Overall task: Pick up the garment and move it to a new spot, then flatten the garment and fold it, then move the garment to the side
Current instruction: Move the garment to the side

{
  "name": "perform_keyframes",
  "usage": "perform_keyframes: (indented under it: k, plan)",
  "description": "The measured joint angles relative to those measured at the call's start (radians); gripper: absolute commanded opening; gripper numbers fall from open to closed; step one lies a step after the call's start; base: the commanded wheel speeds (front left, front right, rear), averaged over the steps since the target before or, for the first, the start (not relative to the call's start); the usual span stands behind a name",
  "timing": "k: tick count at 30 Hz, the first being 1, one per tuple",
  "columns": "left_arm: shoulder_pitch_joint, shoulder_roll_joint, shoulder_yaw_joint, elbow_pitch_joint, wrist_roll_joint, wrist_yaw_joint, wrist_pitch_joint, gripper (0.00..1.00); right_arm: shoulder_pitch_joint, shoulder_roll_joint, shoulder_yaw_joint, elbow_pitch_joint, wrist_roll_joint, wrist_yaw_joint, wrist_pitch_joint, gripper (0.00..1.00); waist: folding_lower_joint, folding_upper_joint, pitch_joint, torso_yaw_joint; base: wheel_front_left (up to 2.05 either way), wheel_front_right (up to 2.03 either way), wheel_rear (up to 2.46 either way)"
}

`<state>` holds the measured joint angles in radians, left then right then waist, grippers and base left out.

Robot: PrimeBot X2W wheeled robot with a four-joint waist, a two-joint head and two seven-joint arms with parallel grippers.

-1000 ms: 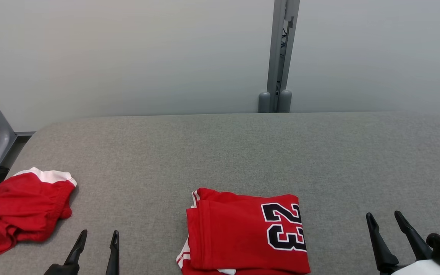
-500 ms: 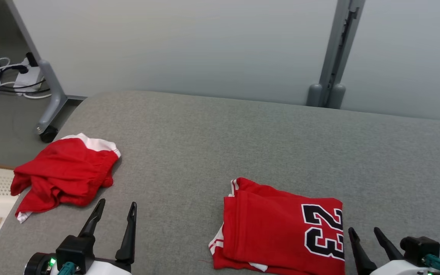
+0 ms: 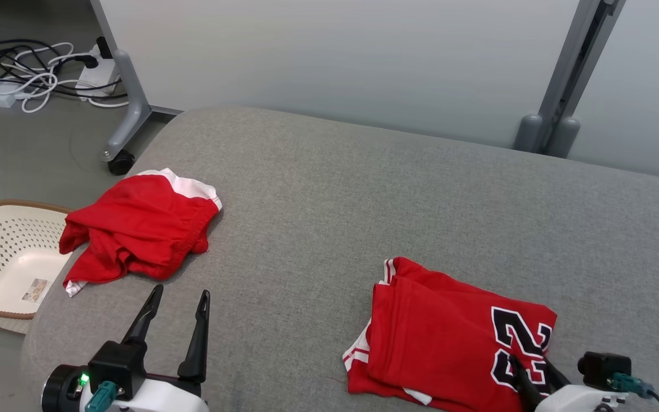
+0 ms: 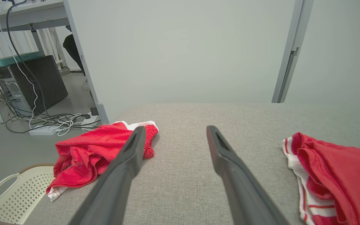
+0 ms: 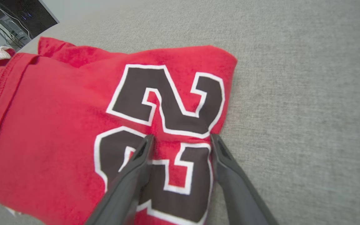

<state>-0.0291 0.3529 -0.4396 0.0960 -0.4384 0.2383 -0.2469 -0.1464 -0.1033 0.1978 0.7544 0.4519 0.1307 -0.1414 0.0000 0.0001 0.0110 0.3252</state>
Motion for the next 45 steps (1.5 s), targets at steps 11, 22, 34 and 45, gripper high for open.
perform_keyframes:
  k: [11,22,34,45]
  plan:
    - [-0.001,0.004,0.009,-0.01,0.008,-0.004,-0.009,1.0,-0.055,-0.062,0.127,-0.016,-0.014,0.0,-0.045,0.0,0.0,0.0,0.007,-0.096,0.0,0.0,0.0]
    - [-0.004,-0.002,-0.002,-0.045,0.03,-0.003,-0.011,1.0,-0.114,-0.174,0.226,-0.087,-0.022,0.0,-0.042,0.0,0.0,0.0,0.015,-0.333,0.0,0.0,0.0]
    - [-0.156,0.028,-0.021,-0.119,0.095,-0.026,0.011,1.0,-0.415,-0.316,0.223,0.005,0.005,0.0,-0.072,0.0,0.0,0.0,0.175,-0.516,0.0,0.0,0.0]
    - [-0.316,0.064,-0.045,-0.214,0.162,-0.054,0.07,1.0,-0.643,-0.468,0.018,0.207,-0.004,0.0,-0.116,0.0,0.0,0.0,0.409,-0.532,0.0,0.0,0.0]
